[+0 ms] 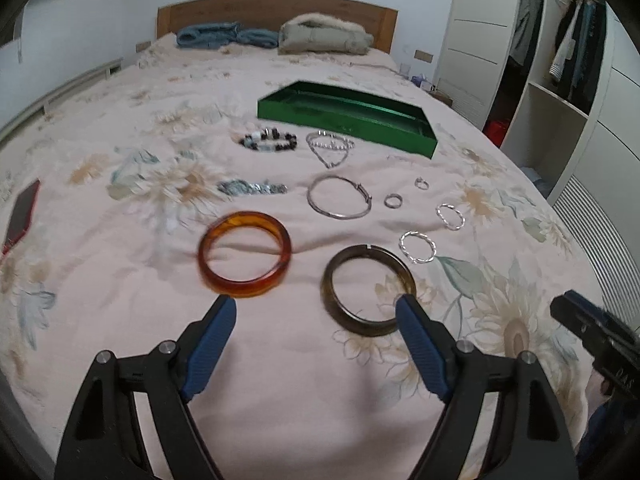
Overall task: Organize jewelry
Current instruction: 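Grasp the dark brown bangle with the left tool while the right tool grasps a twisted silver hoop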
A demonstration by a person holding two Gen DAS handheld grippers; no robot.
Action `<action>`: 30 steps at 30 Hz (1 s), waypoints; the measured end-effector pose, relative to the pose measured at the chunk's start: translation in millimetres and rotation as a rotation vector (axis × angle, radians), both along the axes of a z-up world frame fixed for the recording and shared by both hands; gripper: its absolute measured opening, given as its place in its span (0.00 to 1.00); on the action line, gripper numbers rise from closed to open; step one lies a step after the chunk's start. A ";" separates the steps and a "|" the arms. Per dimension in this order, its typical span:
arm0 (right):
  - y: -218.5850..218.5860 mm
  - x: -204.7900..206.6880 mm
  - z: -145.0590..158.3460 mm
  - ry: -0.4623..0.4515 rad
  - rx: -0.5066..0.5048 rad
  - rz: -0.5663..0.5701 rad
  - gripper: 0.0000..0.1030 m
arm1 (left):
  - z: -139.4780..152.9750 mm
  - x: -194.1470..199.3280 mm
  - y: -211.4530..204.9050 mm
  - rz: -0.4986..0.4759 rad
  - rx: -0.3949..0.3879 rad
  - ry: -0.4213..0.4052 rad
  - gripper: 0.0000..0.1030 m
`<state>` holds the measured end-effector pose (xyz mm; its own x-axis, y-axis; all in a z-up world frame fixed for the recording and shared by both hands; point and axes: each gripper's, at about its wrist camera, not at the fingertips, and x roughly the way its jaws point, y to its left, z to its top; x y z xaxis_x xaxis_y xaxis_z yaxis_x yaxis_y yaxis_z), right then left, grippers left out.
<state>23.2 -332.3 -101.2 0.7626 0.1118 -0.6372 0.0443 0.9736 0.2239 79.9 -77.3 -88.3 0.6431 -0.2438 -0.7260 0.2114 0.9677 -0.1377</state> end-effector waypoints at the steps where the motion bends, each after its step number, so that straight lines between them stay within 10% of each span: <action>1: -1.2 1.6 -1.8 0.003 0.004 0.004 0.49 | -3.4 3.9 -1.8 0.001 -0.009 0.016 0.76; 19: 16.9 81.2 -28.5 0.095 0.050 0.213 0.27 | -52.2 59.9 -20.9 0.061 0.049 0.202 0.18; 30: 47.3 155.6 -43.4 0.224 -0.006 0.333 0.20 | -55.3 60.9 -12.6 0.041 0.018 0.194 0.11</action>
